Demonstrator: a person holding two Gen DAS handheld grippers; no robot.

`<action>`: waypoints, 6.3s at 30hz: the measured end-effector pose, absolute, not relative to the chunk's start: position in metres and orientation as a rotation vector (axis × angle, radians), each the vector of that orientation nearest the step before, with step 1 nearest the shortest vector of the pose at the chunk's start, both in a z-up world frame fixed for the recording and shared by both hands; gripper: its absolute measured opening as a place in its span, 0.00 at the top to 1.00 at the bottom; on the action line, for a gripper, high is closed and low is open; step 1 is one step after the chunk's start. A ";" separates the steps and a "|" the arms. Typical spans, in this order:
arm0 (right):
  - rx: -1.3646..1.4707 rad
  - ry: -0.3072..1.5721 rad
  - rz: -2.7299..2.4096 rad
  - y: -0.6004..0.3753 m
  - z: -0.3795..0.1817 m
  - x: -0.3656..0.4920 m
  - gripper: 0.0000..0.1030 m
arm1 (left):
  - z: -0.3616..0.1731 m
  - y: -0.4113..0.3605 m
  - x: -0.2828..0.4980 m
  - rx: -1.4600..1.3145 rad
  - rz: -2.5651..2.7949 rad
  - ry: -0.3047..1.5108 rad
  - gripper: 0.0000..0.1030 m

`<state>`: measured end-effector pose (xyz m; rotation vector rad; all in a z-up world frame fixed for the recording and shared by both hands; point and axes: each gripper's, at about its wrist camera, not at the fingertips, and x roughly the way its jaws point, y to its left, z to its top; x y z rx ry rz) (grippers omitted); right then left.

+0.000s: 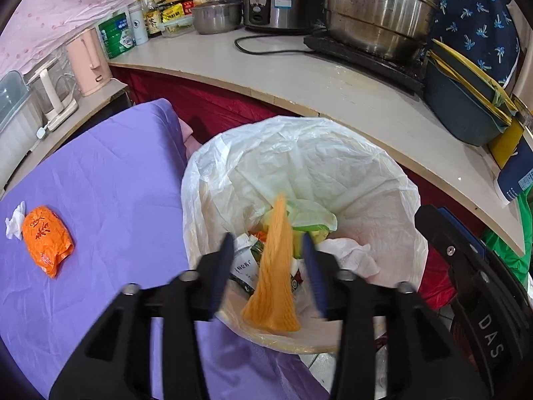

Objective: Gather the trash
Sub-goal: 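Carry sleeve and tissue over the white bin and open both grippers, then move both open grippers back toward the orange bag and tissue ball, then grasp the tissue ball with the left gripper while the right grasps the orange bag, then carry tissue ball and orange bag over the bin and open both grippers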

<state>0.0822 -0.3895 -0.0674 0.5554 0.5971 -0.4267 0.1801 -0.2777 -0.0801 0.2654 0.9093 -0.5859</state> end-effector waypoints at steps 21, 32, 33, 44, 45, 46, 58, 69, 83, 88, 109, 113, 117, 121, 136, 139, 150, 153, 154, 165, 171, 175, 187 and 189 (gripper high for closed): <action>0.495 0.568 -0.389 -0.349 -0.036 0.088 0.64 | -0.053 -0.231 0.185 0.198 -0.543 0.871 0.45; 0.451 0.579 -0.311 -0.297 -0.025 0.105 0.59 | -0.041 -0.175 0.196 0.147 -0.468 0.857 0.45; 0.449 0.581 -0.305 -0.292 -0.024 0.107 0.59 | -0.041 -0.169 0.197 0.142 -0.461 0.857 0.45; 0.399 0.622 -0.194 -0.221 -0.025 0.139 0.54 | -0.039 -0.083 0.217 0.078 -0.338 0.850 0.38; 0.393 0.628 -0.184 -0.215 -0.026 0.142 0.54 | -0.040 -0.076 0.219 0.074 -0.330 0.850 0.37; 0.386 0.633 -0.172 -0.207 -0.027 0.146 0.53 | -0.040 -0.064 0.222 0.067 -0.313 0.853 0.37; 0.351 0.731 -0.040 -0.128 -0.055 0.208 0.51 | -0.057 0.040 0.263 0.031 -0.140 0.877 0.36; 0.312 0.789 -0.004 -0.086 -0.081 0.263 0.34 | -0.074 0.100 0.308 -0.015 -0.039 0.892 0.19; 0.282 0.859 -0.004 -0.069 -0.119 0.324 0.27 | -0.098 0.104 0.380 -0.024 -0.023 0.931 0.11; 0.273 0.874 -0.007 -0.068 -0.130 0.337 0.24 | -0.113 0.100 0.406 -0.028 -0.038 0.962 0.11; 0.369 0.870 -0.004 -0.084 -0.135 0.325 0.62 | -0.133 0.088 0.402 -0.025 -0.113 1.018 0.82; 0.381 0.857 -0.014 -0.090 -0.128 0.311 0.65 | -0.126 0.082 0.379 -0.030 -0.129 1.015 0.83; 0.391 0.841 -0.020 -0.096 -0.118 0.296 0.67 | -0.118 0.073 0.356 -0.032 -0.153 1.012 0.83; 0.398 0.822 -0.032 -0.103 -0.108 0.275 0.67 | -0.109 0.063 0.331 -0.022 -0.171 0.999 0.83; 0.426 0.753 -0.070 -0.143 -0.075 0.188 0.67 | -0.078 0.004 0.247 0.030 -0.256 0.959 0.83; 0.436 0.738 -0.088 -0.157 -0.069 0.173 0.67 | -0.073 -0.009 0.236 0.040 -0.275 0.952 0.83; 0.489 0.676 -0.176 -0.223 -0.056 0.119 0.67 | -0.056 -0.074 0.196 0.095 -0.365 0.922 0.83; 0.498 0.665 -0.203 -0.240 -0.055 0.107 0.67 | -0.053 -0.091 0.190 0.108 -0.391 0.917 0.83; 0.502 0.661 -0.213 -0.247 -0.055 0.102 0.67 | -0.052 -0.097 0.187 0.114 -0.398 0.915 0.83; 0.535 0.634 -0.315 -0.304 -0.057 0.065 0.67 | -0.047 -0.161 0.165 0.171 -0.496 0.901 0.83; 0.529 0.628 -0.361 -0.327 -0.058 0.055 0.67 | -0.047 -0.193 0.156 0.205 -0.549 0.893 0.83; 0.525 0.626 -0.390 -0.344 -0.060 0.052 0.67 | -0.048 -0.213 0.154 0.225 -0.581 0.886 0.82; 0.521 0.654 -0.452 -0.381 -0.080 0.062 0.67 | -0.071 -0.265 0.163 0.282 -0.616 0.911 0.81; 0.526 0.655 -0.456 -0.385 -0.083 0.064 0.67 | -0.076 -0.272 0.165 0.289 -0.616 0.919 0.81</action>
